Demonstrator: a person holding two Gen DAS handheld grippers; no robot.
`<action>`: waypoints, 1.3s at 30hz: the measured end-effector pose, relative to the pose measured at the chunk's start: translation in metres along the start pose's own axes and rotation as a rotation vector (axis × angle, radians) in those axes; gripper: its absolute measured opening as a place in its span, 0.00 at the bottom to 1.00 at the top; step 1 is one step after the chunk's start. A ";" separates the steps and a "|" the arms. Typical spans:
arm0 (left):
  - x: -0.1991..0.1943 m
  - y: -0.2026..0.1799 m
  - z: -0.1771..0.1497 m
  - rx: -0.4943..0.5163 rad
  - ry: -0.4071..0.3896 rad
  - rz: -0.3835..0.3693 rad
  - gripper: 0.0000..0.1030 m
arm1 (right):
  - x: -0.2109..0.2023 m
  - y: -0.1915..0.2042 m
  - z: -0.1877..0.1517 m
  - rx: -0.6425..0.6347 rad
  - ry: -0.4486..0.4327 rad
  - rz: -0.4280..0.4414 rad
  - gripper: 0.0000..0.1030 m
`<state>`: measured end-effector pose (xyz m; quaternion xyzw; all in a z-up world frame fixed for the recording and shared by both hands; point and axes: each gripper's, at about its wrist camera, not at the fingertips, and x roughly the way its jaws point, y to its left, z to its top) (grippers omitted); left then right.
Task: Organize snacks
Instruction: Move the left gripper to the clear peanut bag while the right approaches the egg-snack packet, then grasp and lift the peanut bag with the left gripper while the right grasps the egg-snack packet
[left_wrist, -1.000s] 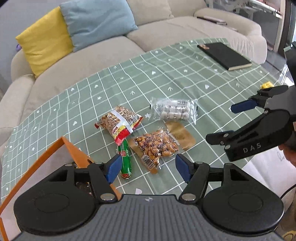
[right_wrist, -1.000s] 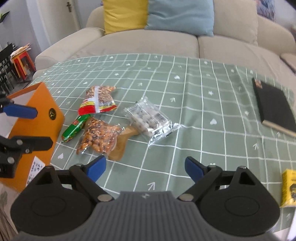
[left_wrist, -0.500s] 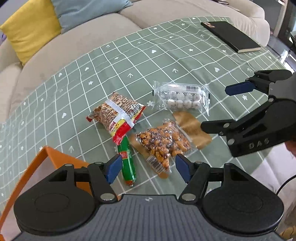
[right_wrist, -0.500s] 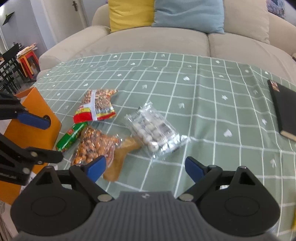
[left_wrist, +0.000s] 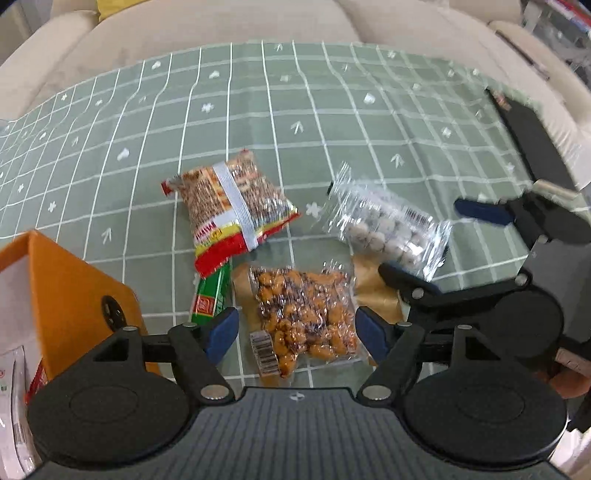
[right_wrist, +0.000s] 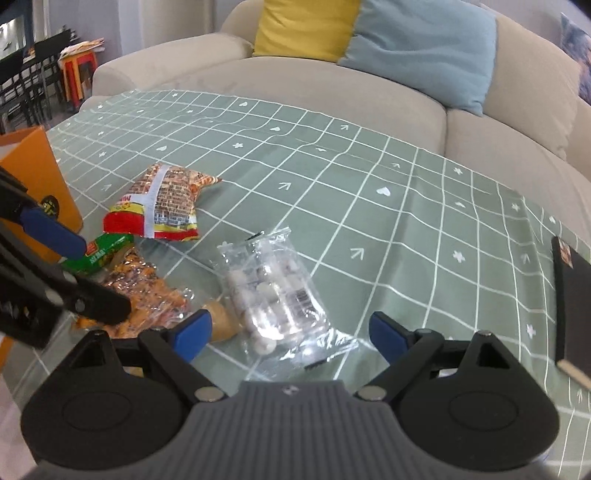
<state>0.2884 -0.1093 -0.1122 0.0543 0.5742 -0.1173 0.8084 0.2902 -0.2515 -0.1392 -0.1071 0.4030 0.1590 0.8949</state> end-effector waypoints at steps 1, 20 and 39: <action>0.003 -0.001 0.000 -0.009 0.003 0.016 0.82 | 0.002 -0.001 0.000 -0.001 0.004 0.000 0.88; 0.020 0.005 -0.003 -0.114 0.023 -0.028 0.77 | -0.001 -0.007 -0.014 0.076 0.078 0.011 0.69; -0.016 -0.012 -0.067 -0.070 -0.039 -0.020 0.55 | -0.051 0.032 -0.051 0.148 0.256 -0.014 0.66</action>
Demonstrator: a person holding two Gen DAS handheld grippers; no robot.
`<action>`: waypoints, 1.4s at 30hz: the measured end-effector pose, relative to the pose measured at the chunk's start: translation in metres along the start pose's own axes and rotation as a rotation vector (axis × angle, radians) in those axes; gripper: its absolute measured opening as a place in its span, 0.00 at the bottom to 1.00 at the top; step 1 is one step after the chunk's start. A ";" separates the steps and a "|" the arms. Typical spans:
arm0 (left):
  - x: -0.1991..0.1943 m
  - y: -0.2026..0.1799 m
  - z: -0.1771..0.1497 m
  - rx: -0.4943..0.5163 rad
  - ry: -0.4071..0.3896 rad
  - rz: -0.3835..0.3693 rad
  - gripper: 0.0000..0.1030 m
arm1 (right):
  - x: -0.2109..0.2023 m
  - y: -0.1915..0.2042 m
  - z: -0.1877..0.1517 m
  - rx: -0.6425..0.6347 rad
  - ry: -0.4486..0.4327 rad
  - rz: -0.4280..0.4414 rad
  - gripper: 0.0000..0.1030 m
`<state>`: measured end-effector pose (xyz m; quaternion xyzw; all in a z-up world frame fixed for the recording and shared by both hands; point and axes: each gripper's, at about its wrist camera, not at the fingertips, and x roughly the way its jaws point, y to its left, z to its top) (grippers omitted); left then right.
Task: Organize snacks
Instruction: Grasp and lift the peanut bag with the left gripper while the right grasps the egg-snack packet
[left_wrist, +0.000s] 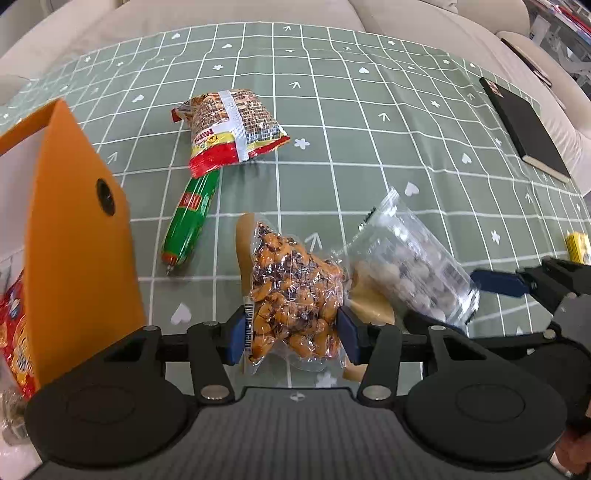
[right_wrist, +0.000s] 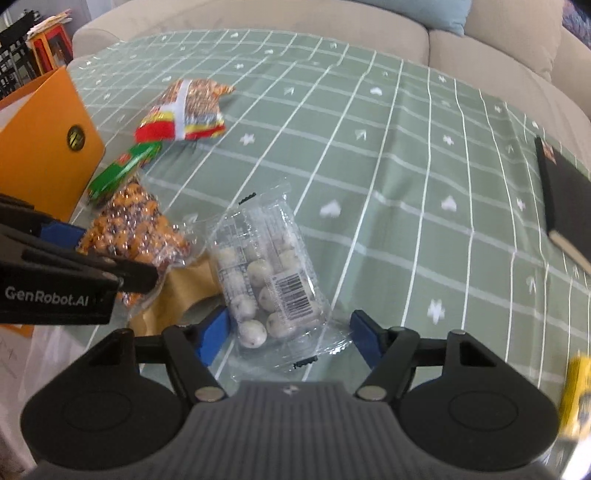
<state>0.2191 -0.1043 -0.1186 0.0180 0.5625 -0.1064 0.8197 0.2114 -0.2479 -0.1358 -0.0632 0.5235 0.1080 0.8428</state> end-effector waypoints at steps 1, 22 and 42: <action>-0.003 -0.001 -0.004 0.007 -0.006 0.000 0.55 | -0.003 0.002 -0.005 0.009 0.010 0.000 0.66; -0.054 -0.001 -0.058 0.040 -0.147 -0.103 0.32 | -0.056 0.001 -0.085 0.357 0.047 0.068 0.63; -0.057 0.002 -0.072 0.027 -0.085 -0.180 0.31 | -0.038 0.030 -0.068 0.003 -0.052 0.010 0.54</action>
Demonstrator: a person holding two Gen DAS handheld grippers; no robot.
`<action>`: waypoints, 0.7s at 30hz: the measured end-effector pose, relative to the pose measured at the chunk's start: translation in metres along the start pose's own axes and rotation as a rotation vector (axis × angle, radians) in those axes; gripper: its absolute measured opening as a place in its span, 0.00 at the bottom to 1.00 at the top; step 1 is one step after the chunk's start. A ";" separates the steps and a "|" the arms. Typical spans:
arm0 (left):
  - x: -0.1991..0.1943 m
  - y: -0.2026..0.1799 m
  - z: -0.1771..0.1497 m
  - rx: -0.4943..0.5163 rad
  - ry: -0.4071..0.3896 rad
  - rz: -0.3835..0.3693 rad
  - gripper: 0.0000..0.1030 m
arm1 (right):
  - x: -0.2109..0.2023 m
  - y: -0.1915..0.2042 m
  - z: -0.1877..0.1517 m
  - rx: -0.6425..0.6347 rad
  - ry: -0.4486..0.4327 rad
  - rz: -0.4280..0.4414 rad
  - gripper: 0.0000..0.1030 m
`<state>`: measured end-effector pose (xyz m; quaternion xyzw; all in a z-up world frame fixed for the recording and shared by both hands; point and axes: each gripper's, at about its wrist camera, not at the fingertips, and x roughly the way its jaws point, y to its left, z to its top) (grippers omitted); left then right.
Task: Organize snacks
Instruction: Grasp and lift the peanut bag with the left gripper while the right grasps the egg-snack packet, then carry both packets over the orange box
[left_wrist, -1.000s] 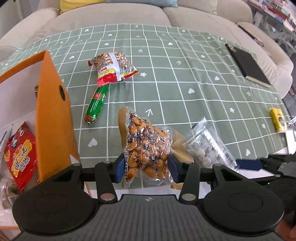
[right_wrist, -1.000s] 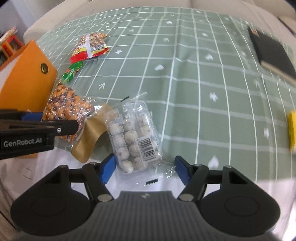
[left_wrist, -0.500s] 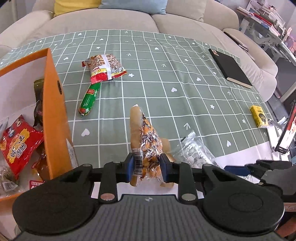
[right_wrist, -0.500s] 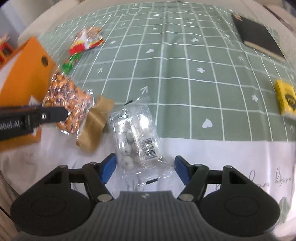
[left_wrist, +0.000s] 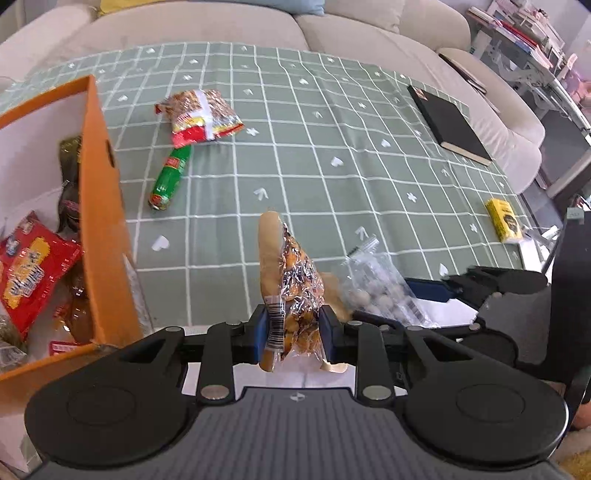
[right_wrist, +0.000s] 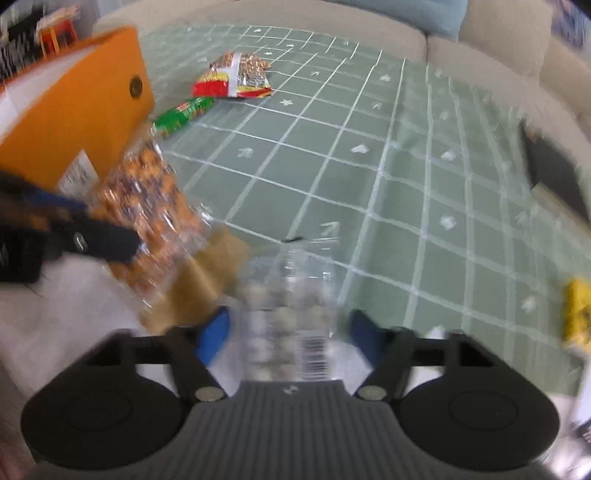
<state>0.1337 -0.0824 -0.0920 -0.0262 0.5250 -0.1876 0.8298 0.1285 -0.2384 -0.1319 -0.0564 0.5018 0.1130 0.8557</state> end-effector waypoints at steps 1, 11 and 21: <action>0.001 -0.001 0.000 0.000 0.001 0.005 0.31 | 0.000 0.001 0.000 -0.003 -0.001 0.000 0.54; 0.014 -0.005 0.007 -0.025 0.005 -0.011 0.39 | -0.002 0.004 -0.004 0.018 -0.015 0.033 0.51; 0.008 -0.003 0.003 -0.033 -0.042 -0.015 0.27 | -0.004 0.008 -0.005 0.006 -0.009 0.010 0.48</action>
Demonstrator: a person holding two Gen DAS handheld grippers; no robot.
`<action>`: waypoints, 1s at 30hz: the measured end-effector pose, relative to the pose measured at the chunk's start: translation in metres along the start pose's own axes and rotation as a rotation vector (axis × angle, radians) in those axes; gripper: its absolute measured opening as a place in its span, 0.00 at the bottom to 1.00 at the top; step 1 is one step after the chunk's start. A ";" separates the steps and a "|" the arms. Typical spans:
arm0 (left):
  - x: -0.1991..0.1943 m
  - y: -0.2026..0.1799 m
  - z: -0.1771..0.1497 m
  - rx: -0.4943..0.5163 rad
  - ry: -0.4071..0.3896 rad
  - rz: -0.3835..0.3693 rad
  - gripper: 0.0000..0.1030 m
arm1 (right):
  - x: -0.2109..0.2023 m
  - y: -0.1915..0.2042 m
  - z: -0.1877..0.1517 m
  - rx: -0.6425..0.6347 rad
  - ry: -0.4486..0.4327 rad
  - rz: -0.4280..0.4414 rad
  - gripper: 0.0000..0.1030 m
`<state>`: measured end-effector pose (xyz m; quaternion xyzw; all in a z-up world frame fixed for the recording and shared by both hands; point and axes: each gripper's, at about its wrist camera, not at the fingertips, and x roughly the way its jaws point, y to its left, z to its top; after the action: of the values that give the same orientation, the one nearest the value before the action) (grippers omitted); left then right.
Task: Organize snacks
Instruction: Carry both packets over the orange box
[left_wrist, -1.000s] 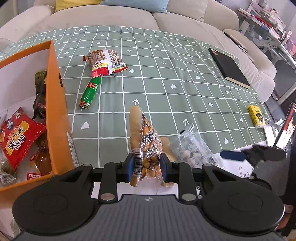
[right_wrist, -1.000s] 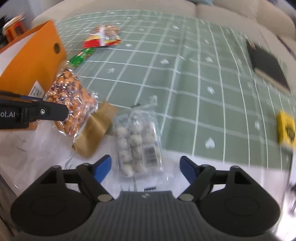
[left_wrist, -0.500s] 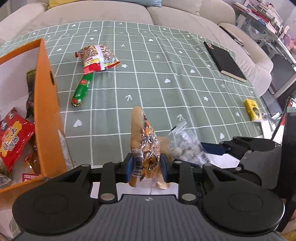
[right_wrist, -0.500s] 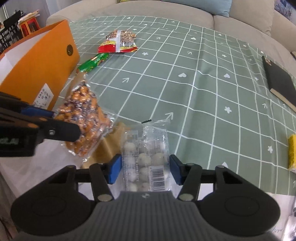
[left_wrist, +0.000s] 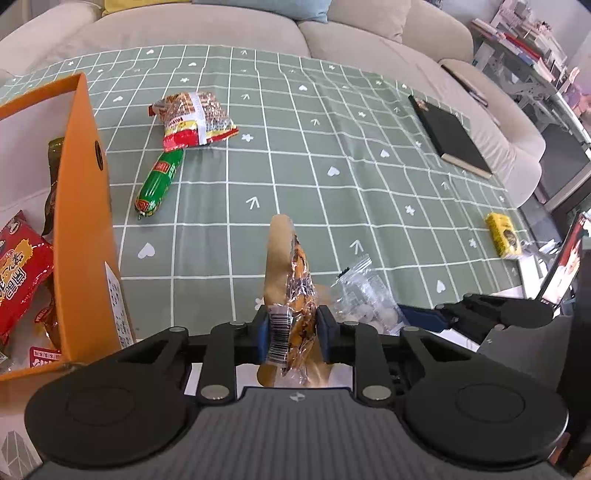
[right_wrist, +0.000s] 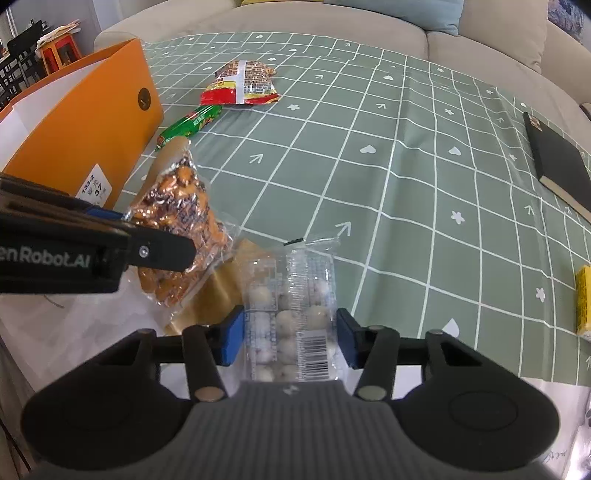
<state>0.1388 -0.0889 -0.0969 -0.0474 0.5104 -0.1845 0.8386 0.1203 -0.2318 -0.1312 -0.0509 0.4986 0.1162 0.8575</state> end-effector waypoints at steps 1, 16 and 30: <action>-0.002 0.000 0.000 0.002 -0.005 0.000 0.27 | -0.001 0.000 0.000 0.008 0.001 0.000 0.48; -0.071 0.017 0.012 -0.037 -0.190 0.008 0.27 | -0.042 0.002 0.013 0.096 -0.106 0.032 0.48; -0.138 0.078 0.019 -0.159 -0.333 0.066 0.27 | -0.096 0.065 0.066 0.062 -0.277 0.203 0.48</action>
<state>0.1191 0.0309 0.0070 -0.1265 0.3785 -0.1056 0.9108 0.1143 -0.1693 -0.0134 0.0426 0.3815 0.1926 0.9031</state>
